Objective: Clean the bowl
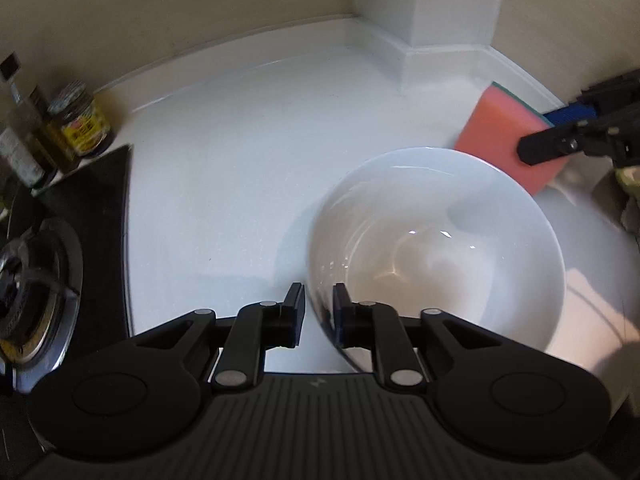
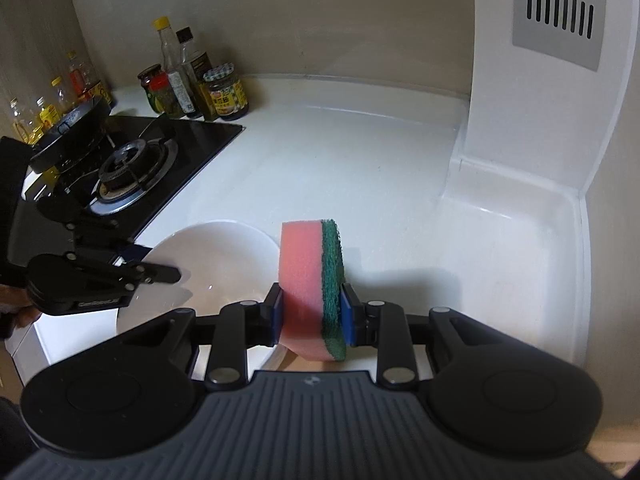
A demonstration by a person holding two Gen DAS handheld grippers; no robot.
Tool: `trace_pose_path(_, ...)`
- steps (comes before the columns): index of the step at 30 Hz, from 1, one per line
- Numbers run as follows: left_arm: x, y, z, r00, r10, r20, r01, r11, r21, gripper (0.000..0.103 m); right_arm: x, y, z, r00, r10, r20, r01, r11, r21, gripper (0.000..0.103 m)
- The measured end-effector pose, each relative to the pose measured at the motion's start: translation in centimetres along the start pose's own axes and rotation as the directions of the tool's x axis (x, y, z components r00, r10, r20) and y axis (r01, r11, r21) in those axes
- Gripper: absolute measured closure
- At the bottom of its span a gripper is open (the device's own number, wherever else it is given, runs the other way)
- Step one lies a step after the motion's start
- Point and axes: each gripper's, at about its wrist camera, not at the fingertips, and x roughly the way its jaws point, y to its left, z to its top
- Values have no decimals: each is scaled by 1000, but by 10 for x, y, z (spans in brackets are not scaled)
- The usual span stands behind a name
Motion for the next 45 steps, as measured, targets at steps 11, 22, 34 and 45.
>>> trace_pose_path(11, 10, 0, 22, 986, -168, -1, 156, 915, 372, 85, 0, -5, 2, 999, -14, -30, 13, 1000, -20, 78)
trace_pose_path(22, -13, -19, -9, 999, 47, 1, -47, 998, 31, 83, -6, 0, -9, 1000, -17, -6, 17, 1000, 13, 78)
trace_pose_path(34, 4, -23, 3, 997, -83, 9, 69, 881, 469, 82, 0, 1, 0, 999, -38, -19, 38, 999, -26, 78)
trace_pose_path(45, -4, 7, -4, 997, -29, -70, 15, 982, -186, 82, -2, -1, -5, 1000, -18, -3, 18, 1000, 7, 78)
